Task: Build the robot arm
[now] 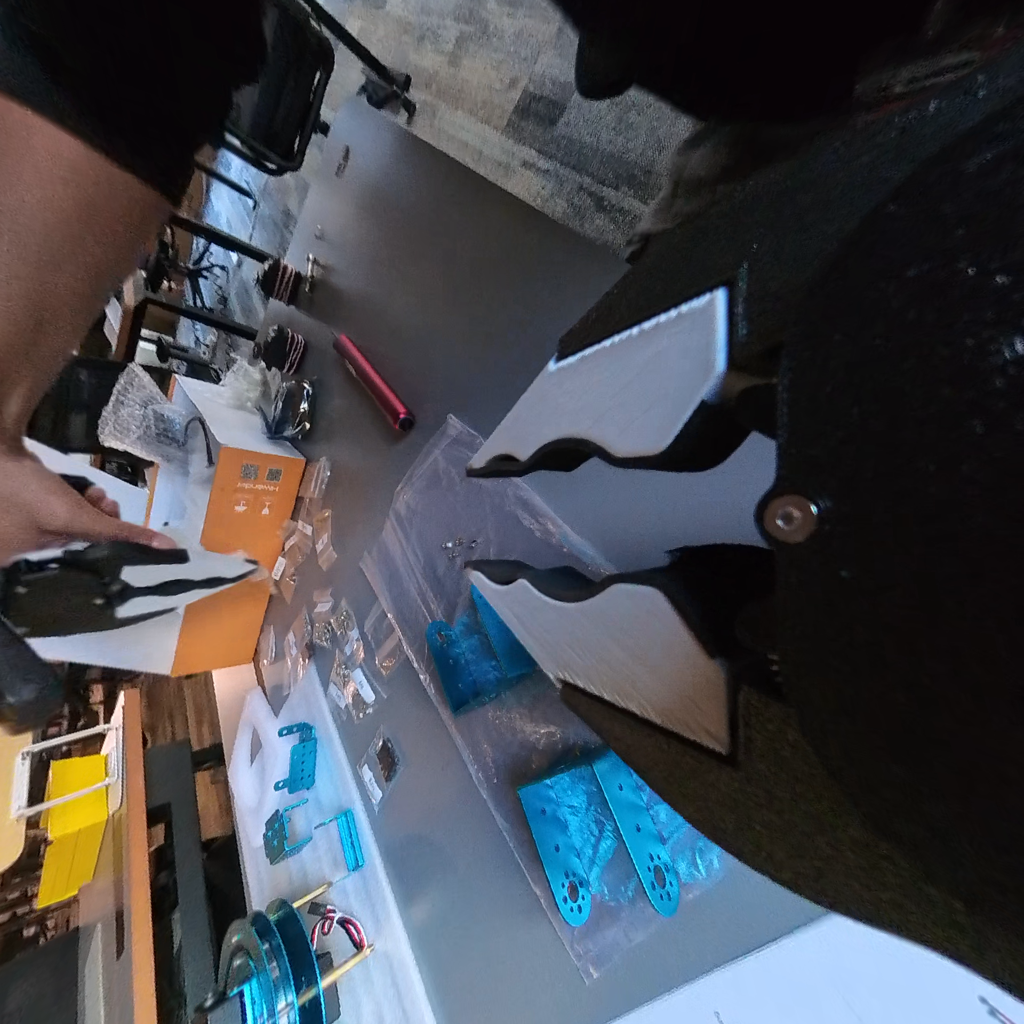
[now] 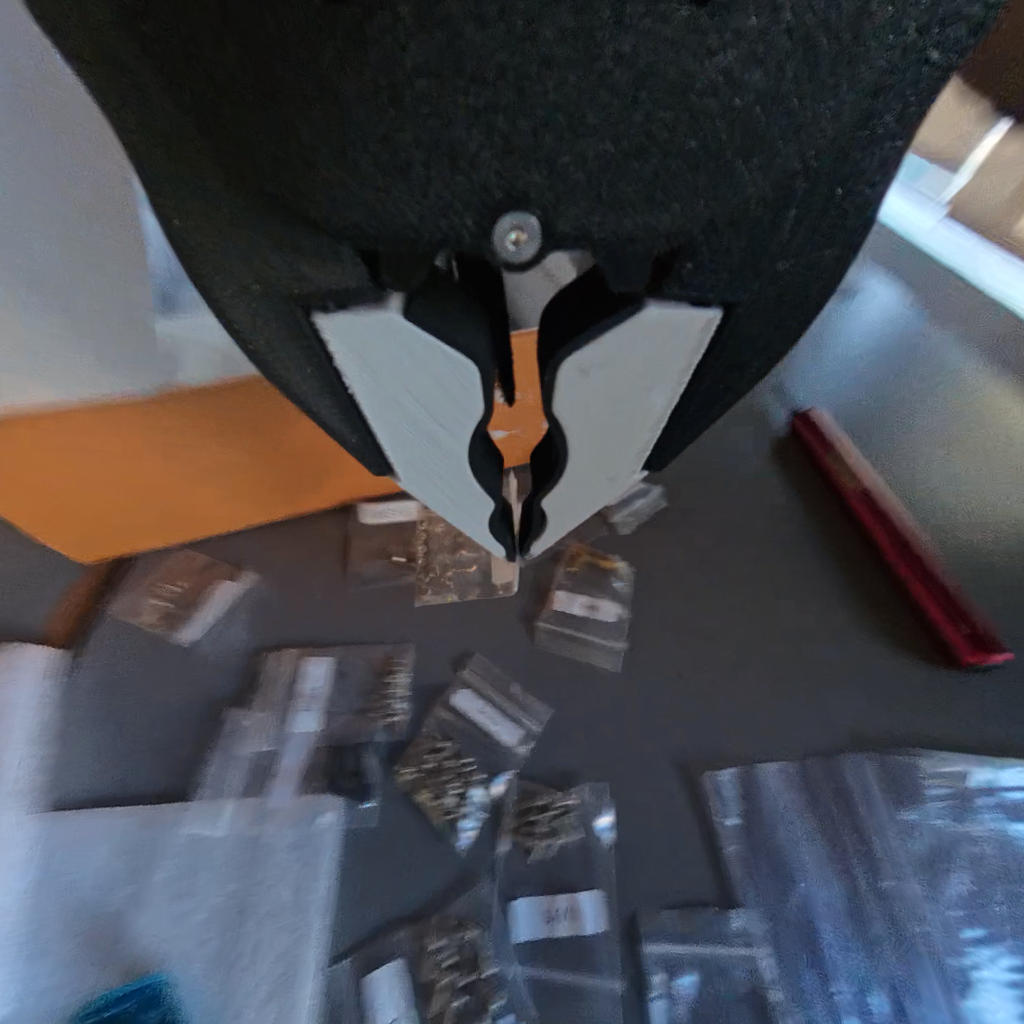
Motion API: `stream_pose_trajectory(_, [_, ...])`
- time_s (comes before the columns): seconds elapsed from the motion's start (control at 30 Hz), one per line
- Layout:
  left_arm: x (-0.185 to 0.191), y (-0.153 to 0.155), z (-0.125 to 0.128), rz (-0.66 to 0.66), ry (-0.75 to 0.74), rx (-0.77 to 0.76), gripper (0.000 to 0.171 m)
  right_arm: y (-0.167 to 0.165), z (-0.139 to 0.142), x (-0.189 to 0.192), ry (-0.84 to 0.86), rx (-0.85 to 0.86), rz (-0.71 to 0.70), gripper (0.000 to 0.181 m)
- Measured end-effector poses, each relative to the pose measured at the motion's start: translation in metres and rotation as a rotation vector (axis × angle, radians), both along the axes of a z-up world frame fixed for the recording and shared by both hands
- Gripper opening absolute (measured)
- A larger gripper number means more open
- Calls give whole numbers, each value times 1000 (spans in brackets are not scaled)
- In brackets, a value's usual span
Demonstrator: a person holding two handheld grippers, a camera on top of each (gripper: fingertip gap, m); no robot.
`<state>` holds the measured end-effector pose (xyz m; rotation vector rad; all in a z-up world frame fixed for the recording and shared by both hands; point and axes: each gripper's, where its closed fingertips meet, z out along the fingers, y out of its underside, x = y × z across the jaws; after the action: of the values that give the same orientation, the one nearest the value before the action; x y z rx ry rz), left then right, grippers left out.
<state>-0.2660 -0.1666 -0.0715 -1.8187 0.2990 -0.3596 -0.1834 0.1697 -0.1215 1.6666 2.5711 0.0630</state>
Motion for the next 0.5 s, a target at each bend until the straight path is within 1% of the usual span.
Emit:
stream_pose_trajectory(0.03, [-4, -3, 1, -6, -9, 4, 29, -6, -6, 5, -59, -78, -9, 0])
stream_pose_trajectory(0.07, [-9, -6, 2, -1, -9, 6, 29, -4, -10, 5, -83, -98, -10, 0])
stream_pose_trajectory(0.13, [-20, -8, 5, 27, 6, 21, 29, -16, -15, 13, -163, -211, -38, 0])
stream_pose_trajectory(0.23, [-31, -8, 7, 51, 55, 37, 29, 1, -29, -6, -67, -152, 13, 0])
stream_pose_trajectory(0.3, [-38, -9, 9, 65, 85, 47, 29, 28, -36, -16, -15, -3, 26, 1])
stream_pose_trajectory(0.37, [-48, -12, 8, 99, 76, 41, 28, 33, -44, -18, 9, 32, 45, 1])
stream_pose_trajectory(0.4, [-52, -15, 6, 108, 59, 25, 29, 40, -49, -20, 23, 81, 52, 1])
stream_pose_trajectory(0.5, [-66, -28, -9, 132, 36, -36, 29, 46, -61, -12, -6, 140, 60, 1])
